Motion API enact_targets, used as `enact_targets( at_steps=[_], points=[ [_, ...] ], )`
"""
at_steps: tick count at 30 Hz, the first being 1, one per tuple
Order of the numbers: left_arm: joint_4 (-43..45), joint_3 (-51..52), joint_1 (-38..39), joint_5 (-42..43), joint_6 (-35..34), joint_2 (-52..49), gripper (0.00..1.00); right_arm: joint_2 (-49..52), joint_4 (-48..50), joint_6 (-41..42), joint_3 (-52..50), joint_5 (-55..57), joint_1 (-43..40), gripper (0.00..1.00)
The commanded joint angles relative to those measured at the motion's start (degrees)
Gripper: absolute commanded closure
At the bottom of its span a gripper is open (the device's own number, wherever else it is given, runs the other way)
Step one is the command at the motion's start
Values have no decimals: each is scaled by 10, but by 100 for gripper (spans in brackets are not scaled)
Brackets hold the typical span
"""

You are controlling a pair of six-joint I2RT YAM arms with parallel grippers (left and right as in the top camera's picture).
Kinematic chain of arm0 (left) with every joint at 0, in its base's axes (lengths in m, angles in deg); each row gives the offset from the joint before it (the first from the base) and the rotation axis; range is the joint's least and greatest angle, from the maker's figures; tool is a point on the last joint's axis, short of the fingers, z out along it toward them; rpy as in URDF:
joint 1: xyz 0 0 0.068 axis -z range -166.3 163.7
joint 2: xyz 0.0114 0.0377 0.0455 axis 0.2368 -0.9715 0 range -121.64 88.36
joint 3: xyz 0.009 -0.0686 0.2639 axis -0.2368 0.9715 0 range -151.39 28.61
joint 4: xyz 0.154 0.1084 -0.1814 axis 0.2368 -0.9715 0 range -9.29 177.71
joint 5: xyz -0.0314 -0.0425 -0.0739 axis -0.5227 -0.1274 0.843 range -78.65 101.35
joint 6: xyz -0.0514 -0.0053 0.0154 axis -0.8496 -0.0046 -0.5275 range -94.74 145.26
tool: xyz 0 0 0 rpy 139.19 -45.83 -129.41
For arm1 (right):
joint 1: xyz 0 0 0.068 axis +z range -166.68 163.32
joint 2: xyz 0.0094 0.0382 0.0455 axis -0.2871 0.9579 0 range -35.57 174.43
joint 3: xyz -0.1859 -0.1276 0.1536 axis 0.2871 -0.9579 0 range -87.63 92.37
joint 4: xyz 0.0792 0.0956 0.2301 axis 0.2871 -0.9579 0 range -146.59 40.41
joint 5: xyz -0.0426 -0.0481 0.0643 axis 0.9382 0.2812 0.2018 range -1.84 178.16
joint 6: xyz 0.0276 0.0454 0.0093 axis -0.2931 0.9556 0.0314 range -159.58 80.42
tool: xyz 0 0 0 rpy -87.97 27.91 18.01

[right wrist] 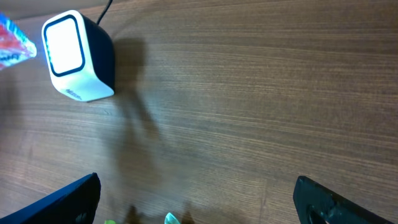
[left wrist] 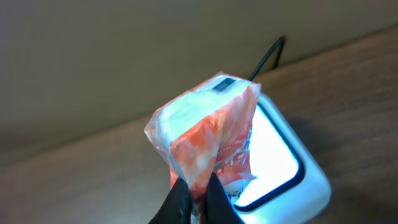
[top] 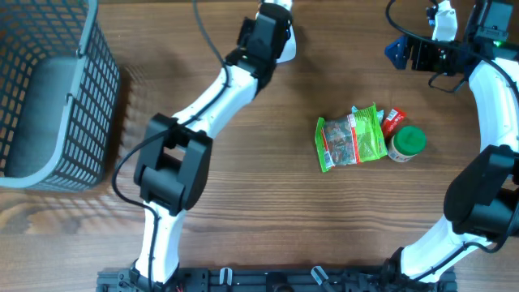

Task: Scan the item barcode
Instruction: 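Hold the red packet before the white scanner with the left gripper, then lower the red packet beside the green bag and release it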

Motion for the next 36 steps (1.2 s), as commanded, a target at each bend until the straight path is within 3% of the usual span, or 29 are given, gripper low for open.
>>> enact_targets(
  at_steps=[1, 5, 9, 15, 17, 20, 26, 31, 32, 34, 36],
  points=[
    [16, -2, 13, -45, 92, -10, 96, -15, 1, -6, -1, -1, 3, 0],
    [-10, -2, 15, -71, 44, -9, 96, -15, 1, -6, -1, -1, 2, 0],
    [-139, -2, 35, -60, -50, 27, 96, -15, 0, -6, -1, -1, 3, 0],
    [-374, -2, 82, 141, -211, 104, 96, -15, 1, -6, -1, -1, 2, 0],
    [-457, -1, 95, 309, -276, 110, 96, -15, 1, -6, -1, -1, 2, 0],
    [-481, 14, 108, 427, -304, 101, 96, -15, 1, -6, -1, -1, 2, 0],
    [-465, 73, 165, 419, -319, 86, 95, -15, 1, -6, -1, -1, 2, 0],
    [-466, 66, 168, 398, -319, 98, 41, -15, 1, -6, -1, -1, 2, 0],
    [-466, 59, 162, 398, -319, 110, 18, -15, 1, -6, -1, -1, 2, 0],
    [-468, 47, 150, 389, -319, 130, 16, -15, 1, -6, -1, -1, 2, 0],
    [-476, 33, 117, 329, -319, 170, 16, -15, 1, -6, -1, -1, 2, 0]
  ],
)
